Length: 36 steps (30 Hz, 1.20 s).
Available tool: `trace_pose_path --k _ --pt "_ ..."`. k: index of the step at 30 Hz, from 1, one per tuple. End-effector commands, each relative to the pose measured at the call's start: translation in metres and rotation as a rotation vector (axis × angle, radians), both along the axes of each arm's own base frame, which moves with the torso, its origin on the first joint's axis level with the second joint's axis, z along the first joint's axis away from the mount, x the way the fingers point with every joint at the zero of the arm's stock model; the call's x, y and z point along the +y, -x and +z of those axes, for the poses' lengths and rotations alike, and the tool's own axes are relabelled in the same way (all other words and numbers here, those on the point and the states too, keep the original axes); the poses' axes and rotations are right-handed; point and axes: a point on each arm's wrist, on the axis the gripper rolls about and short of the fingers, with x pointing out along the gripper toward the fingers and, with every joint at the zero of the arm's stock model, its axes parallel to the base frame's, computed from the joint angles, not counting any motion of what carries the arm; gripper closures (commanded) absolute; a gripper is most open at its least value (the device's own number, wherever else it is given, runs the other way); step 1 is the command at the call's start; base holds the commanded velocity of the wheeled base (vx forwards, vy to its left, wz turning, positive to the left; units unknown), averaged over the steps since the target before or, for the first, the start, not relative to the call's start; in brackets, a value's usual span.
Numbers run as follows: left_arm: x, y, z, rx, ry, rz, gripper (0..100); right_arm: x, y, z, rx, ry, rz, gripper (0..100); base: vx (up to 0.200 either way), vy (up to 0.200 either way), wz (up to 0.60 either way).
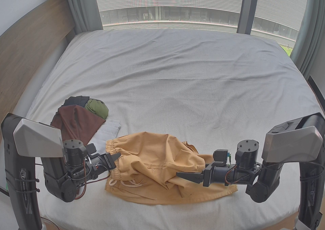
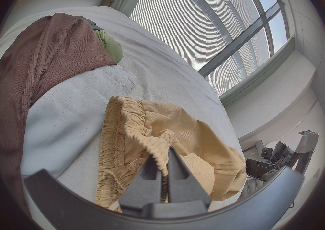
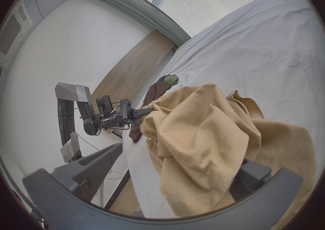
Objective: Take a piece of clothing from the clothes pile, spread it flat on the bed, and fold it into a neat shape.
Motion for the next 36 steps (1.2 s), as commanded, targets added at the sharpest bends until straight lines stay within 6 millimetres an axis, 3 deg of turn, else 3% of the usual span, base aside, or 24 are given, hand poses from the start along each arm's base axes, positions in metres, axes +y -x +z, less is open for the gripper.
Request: trace_pose_path --k 1,12,13,30,34,36 --pt "0.000 0.000 0.000 0.001 0.000 0.000 100 0.003 0.001 -0.003 0.005 0.002 0.010 0 0.000 0.000 0.00" --pt "0.000 0.000 -0.001 0.001 0.000 0.000 100 0.001 0.004 -0.004 0.018 0.010 0.007 0 0.000 0.000 0.00" --pt "0.000 0.000 -0.001 0.001 0.000 0.000 100 0.001 0.004 -0.004 0.018 0.010 0.007 100 0.000 0.000 0.00" --pt "0.000 -0.001 0.000 -0.003 0.001 0.000 100 0.000 0.003 -0.001 0.011 0.004 0.006 100 0.000 0.000 0.00" --pt "-0.001 -0.004 0.011 -0.045 0.011 0.000 100 -0.001 0.004 0.015 -0.024 -0.018 0.004 100 0.000 0.000 0.00" --pt "-0.001 -0.003 0.033 -0.110 0.034 0.001 100 -0.004 0.007 0.035 -0.041 -0.058 -0.006 100 0.000 0.000 0.00"
